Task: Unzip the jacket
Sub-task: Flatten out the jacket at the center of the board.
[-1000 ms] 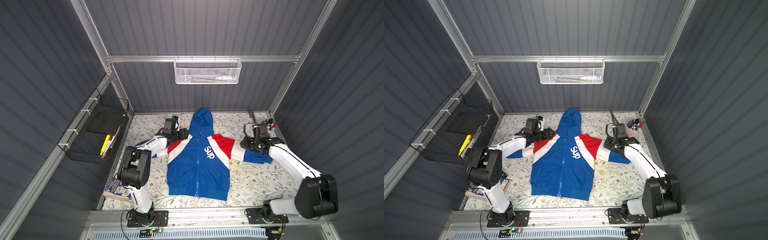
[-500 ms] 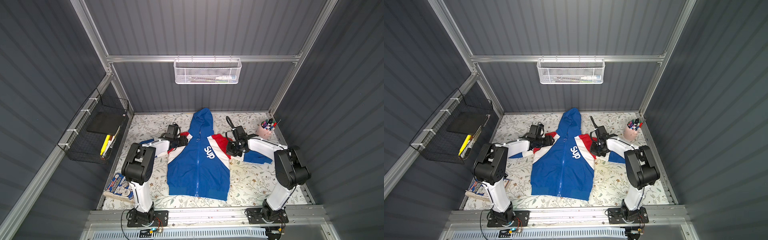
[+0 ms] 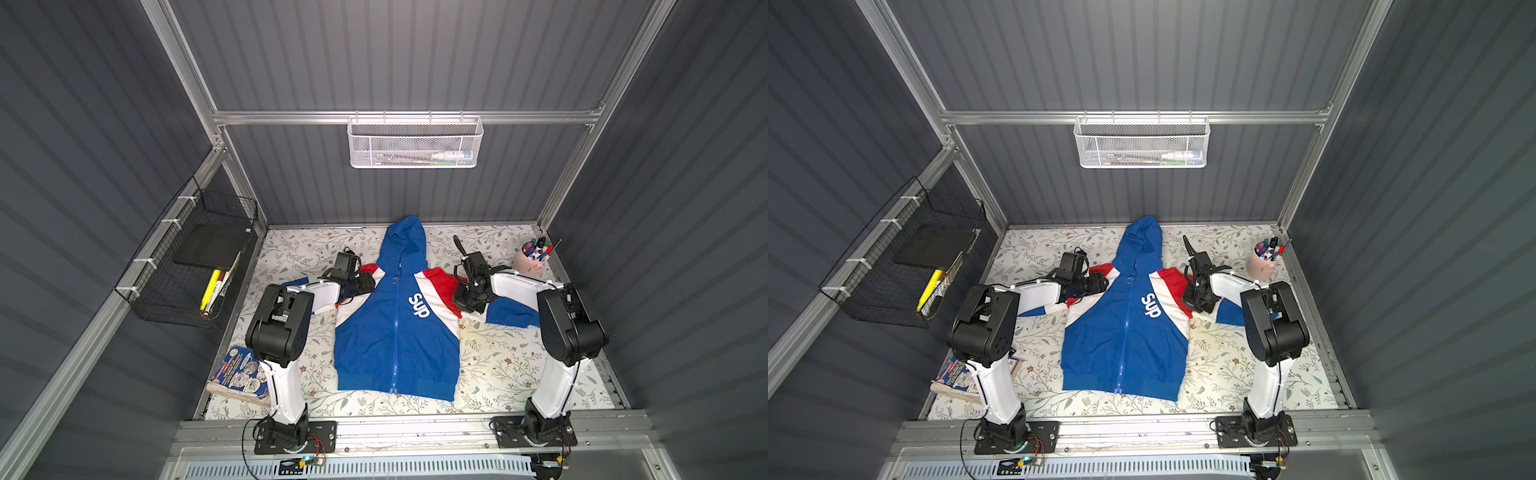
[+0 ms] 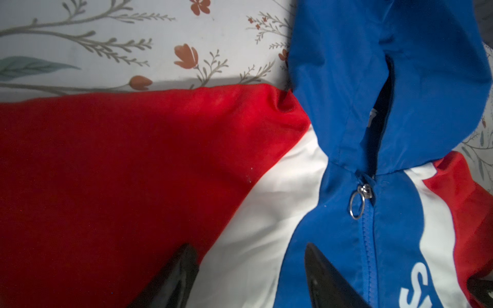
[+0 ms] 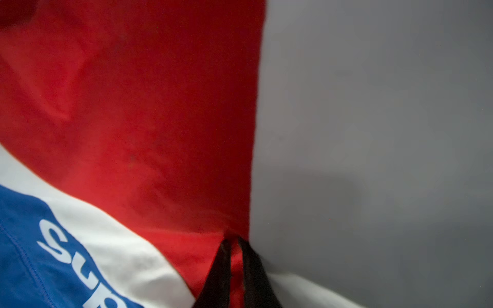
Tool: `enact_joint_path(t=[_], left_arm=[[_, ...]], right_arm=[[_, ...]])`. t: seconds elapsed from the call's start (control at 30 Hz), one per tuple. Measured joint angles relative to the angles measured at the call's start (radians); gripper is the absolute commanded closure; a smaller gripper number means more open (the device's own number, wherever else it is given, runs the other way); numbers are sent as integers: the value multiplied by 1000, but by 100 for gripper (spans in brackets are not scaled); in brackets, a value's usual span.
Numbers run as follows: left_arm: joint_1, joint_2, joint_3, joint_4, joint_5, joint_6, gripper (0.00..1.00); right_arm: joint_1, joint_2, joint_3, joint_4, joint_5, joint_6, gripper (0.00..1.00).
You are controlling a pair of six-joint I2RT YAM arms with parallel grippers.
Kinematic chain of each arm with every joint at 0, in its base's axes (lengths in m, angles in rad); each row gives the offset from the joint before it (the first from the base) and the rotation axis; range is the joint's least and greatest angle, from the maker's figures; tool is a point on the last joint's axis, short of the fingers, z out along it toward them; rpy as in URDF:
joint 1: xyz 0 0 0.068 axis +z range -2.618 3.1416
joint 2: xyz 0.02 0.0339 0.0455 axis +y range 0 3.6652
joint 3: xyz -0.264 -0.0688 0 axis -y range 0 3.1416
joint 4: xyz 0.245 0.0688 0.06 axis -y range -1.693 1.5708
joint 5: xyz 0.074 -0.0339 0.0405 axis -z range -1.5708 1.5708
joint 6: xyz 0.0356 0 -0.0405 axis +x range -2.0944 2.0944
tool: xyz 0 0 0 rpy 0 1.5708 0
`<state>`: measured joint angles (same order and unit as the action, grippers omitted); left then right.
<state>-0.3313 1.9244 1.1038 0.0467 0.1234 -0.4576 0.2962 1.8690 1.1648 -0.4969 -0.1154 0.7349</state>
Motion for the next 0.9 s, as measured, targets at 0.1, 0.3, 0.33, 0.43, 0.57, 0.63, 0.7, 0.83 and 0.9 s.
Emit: enact_joint_path(t=[0.1, 0.3, 0.33, 0.43, 0.57, 0.63, 0.7, 0.83, 0.9], left_arm=[[-1, 0, -2, 7, 4, -11, 32], [-14, 0, -2, 11, 3, -31, 32], [-17, 0, -2, 11, 4, -35, 32], [-28, -2, -3, 10, 3, -47, 32], [-52, -16, -18, 4, 2, -58, 32], [-67, -26, -31, 3, 0, -64, 32], [-76, -34, -42, 4, 0, -69, 31], [-80, -40, -51, 15, 6, -71, 25], [-80, -42, -49, 13, 12, -66, 21]], right_arm=[[-27, 0, 1, -2, -3, -1, 85], [-99, 10, 6, -5, -43, -12, 85], [-111, 11, 6, -4, -55, -14, 85], [-135, 18, 15, -11, -76, -21, 85], [-145, 34, 45, -42, -57, -42, 85], [-159, 38, 55, -56, -53, -55, 85], [-177, 39, 60, -69, -45, -65, 85], [-207, 43, 69, -87, -40, -92, 84], [-210, 43, 71, -92, -41, -105, 81]])
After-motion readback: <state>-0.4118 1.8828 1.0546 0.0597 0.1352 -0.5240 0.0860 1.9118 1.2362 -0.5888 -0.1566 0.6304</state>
